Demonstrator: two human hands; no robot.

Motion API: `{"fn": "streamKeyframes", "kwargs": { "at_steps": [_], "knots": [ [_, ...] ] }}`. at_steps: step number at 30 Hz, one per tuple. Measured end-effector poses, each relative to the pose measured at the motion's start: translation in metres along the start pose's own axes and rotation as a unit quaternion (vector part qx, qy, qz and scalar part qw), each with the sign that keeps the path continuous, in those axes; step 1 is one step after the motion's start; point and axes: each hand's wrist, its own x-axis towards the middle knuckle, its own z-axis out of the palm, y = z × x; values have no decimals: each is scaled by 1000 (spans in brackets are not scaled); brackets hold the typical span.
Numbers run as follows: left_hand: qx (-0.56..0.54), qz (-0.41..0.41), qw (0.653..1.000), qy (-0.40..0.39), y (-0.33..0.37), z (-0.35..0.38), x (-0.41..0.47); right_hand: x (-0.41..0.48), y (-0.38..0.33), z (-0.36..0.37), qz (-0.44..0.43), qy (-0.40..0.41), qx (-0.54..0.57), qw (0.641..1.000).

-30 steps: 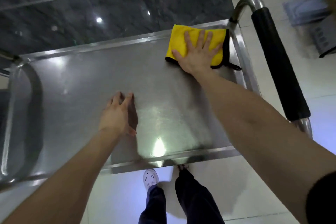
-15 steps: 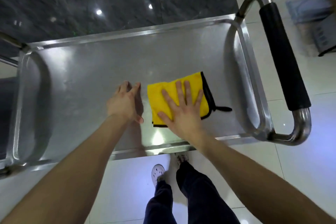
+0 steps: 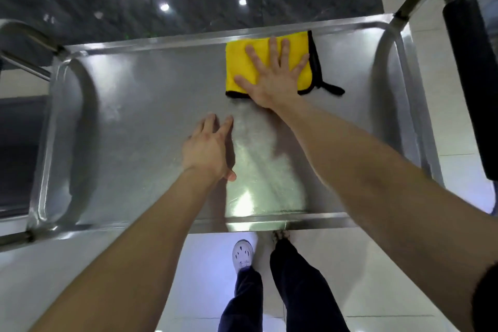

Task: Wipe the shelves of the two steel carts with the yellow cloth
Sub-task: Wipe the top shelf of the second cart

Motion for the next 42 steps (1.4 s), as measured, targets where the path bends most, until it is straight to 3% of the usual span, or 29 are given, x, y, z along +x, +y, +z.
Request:
{"fn": "streamKeyframes", "kwargs": {
  "at_steps": [3, 6, 14, 17, 21, 26, 30, 33, 42],
  "knots": [
    [0, -6, 1000, 3, 0, -2, 7, 30, -12, 0, 13, -13, 4, 1000],
    [6, -6, 1000, 6, -1, -2, 7, 5, -10, 6, 1, -1, 7, 1000],
    [0, 11, 1000, 5, 0, -7, -1, -223, 4, 50, -25, 122, 14, 992],
    [-2, 11, 1000, 17, 0, -5, -3, -287, 2, 61, -60, 110, -4, 992],
    [10, 16, 1000, -4, -3, -2, -5, -305, 23, 46, -81, 77, 7, 994],
    [10, 18, 1000, -19, -6, 3, -5, -322, 122, 14, 17, 50, -31, 998],
    [0, 20, 999, -39, -6, 5, -1, -313, 192, -14, 84, -30, -20, 996],
    [1, 17, 999, -48, -2, 0, -2, -283, 197, -17, 89, -32, -25, 995],
    [20, -2, 999, -38, 3, -3, 15, -46, 202, -58, 73, -55, 12, 996]
  ]
}}
